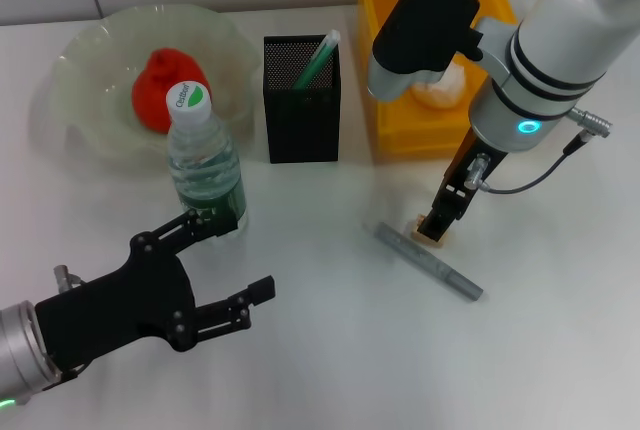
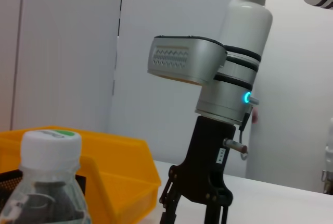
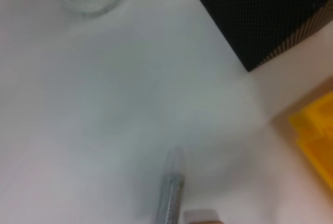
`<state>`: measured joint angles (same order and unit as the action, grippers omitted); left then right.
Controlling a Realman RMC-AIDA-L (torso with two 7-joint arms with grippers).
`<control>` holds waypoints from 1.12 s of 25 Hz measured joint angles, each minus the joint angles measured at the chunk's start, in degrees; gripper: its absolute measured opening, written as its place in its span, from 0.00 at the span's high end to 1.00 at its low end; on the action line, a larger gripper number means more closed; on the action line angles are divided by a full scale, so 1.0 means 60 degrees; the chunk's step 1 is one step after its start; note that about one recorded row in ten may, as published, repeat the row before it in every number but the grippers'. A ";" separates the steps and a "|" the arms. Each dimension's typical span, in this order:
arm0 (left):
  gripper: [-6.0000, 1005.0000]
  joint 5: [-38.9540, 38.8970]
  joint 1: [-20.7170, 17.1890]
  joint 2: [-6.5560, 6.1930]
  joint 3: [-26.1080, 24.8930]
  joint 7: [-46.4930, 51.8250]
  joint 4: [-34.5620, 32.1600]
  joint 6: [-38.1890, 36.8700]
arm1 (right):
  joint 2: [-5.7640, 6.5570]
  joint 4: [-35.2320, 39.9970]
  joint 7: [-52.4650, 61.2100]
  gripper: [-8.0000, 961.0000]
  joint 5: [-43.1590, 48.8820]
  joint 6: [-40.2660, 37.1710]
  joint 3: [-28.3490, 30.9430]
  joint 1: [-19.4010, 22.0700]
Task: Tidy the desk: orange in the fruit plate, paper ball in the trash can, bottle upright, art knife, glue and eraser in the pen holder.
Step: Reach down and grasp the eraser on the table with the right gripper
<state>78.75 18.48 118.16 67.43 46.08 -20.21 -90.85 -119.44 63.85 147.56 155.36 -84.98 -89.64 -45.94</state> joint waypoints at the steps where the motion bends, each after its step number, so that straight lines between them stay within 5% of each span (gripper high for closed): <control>1: 0.16 0.0000 0.0007 -0.0002 0.0024 0.0001 0.0000 -0.0003 | 0.0000 0.0005 0.0001 0.15 0.0003 0.0014 0.0016 0.0004; 28: 0.16 0.0433 0.0182 -0.0083 0.0437 0.0099 -0.0089 0.0025 | -0.0030 -0.0485 0.0351 0.18 -0.0068 0.0640 -0.0790 -0.0034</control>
<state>81.35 19.57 117.66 70.05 46.67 -20.75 -90.70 -119.62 60.94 149.66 154.96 -81.13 -94.38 -46.14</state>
